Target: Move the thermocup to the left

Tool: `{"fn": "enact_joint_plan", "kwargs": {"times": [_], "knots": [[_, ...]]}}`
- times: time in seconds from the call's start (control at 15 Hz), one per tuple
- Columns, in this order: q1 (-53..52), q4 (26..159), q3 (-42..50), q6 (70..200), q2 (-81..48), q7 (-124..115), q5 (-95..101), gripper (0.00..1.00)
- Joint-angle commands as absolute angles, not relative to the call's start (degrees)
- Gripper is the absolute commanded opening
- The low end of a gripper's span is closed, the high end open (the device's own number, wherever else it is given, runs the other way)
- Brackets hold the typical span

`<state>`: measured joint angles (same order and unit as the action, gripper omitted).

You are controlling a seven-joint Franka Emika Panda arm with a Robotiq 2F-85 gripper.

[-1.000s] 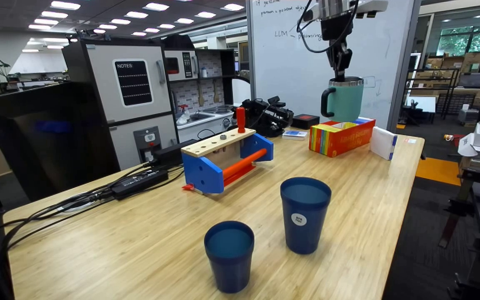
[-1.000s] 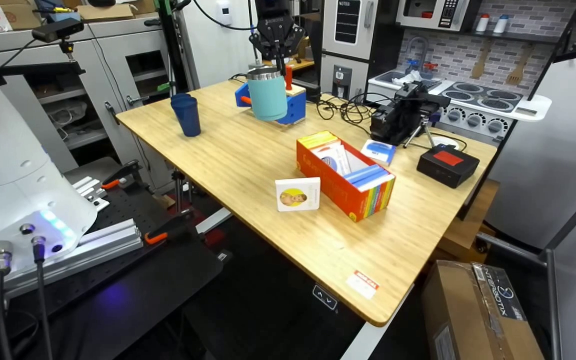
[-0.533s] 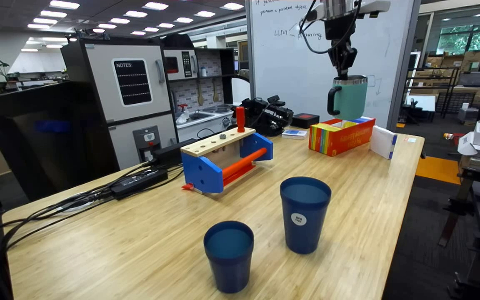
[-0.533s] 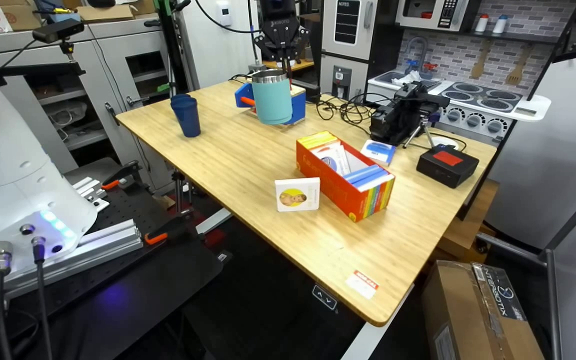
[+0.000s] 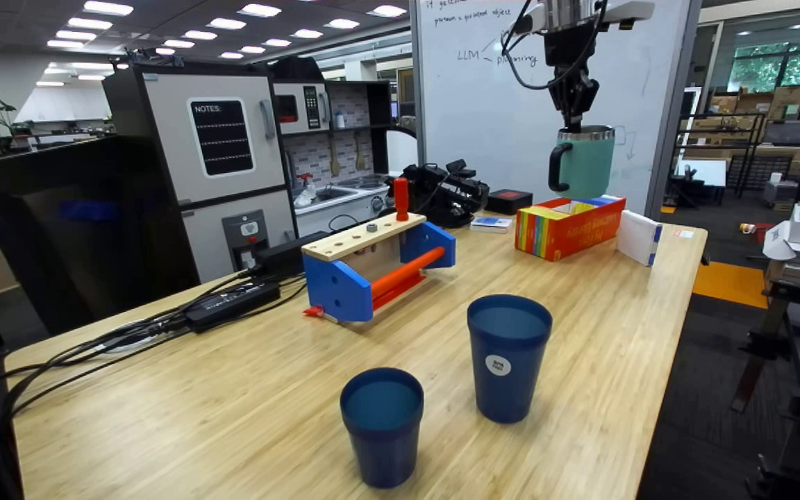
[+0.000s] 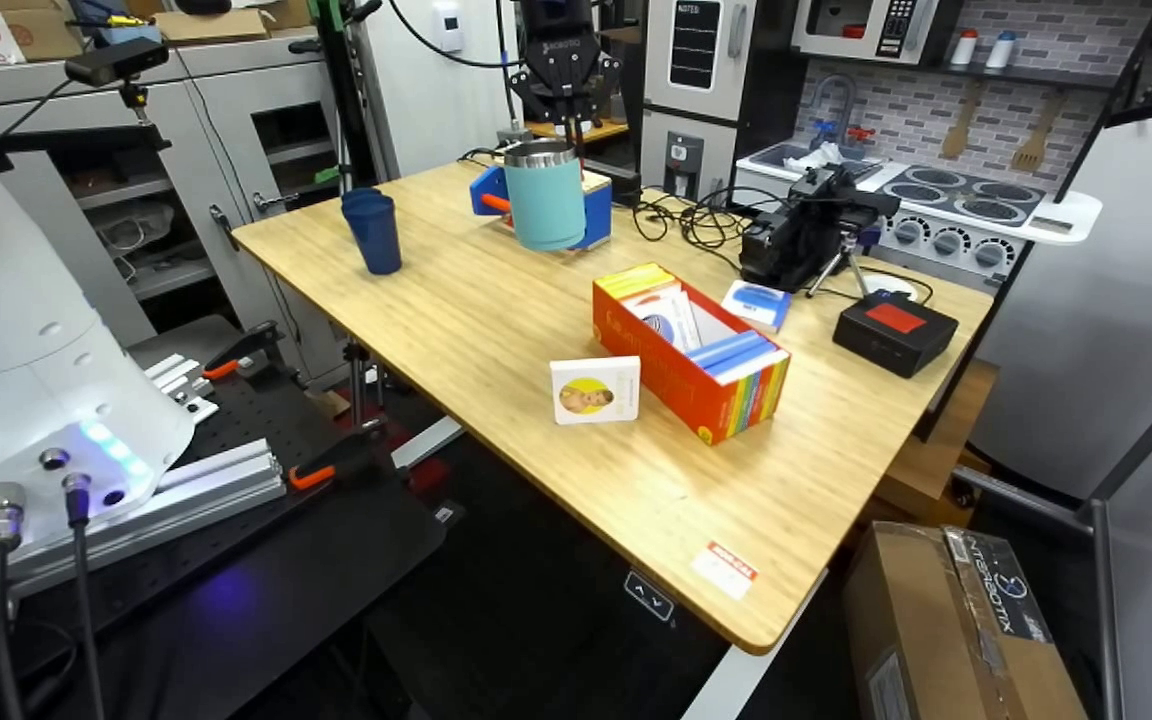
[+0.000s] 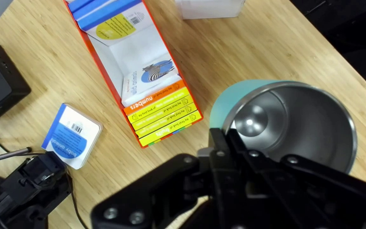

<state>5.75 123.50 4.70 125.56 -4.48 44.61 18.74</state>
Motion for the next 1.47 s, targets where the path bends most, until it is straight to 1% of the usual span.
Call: {"fn": "enact_joint_plan", "kwargs": {"times": [0.0, 0.07, 0.13, 0.73, 1.07, 1.4], "knots": [[5.77, 123.41, 4.66, 125.42, -4.48, 44.63, 18.71, 0.06], [5.77, 123.42, 4.66, 125.43, -4.48, 44.63, 18.71, 0.06], [5.70, 123.17, 4.60, 125.76, -4.76, 44.50, 18.81, 0.02], [3.55, 115.85, 1.97, 129.97, -12.57, 45.66, 19.89, 0.02], [1.72, 111.78, -1.50, 132.89, -16.77, 48.73, 19.12, 0.02], [1.13, 112.63, -3.75, 133.01, -18.81, 51.33, 17.77, 0.02]]}}
